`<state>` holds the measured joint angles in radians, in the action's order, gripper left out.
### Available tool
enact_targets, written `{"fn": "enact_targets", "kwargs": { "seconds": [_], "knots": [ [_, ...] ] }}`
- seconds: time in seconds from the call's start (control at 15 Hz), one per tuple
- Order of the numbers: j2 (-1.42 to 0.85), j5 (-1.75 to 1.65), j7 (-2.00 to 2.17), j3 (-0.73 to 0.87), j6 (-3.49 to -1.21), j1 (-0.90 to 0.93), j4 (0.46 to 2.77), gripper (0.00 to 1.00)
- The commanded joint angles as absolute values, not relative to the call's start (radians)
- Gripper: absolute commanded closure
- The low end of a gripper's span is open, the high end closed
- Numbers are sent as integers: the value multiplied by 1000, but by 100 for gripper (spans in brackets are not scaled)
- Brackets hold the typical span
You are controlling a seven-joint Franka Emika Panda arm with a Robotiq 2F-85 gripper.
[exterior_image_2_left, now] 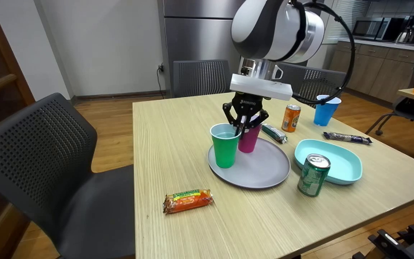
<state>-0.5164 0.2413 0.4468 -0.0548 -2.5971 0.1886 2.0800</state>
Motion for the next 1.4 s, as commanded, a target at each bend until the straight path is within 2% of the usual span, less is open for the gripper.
{"fn": "enact_targets", "kwargs": {
  "seconds": [0.0,0.4,0.53,0.93,1.33],
  "knots": [
    [-458,265,406,-75,-2602,166,2135,54],
    [-358,217,426,-51,-2598,192,2195,9],
    [-321,179,447,-38,-2600,207,2214,0],
    [-258,15,484,-30,-2577,255,2223,0],
    [-286,-162,504,-44,-2562,331,2190,0]
  ]
}}
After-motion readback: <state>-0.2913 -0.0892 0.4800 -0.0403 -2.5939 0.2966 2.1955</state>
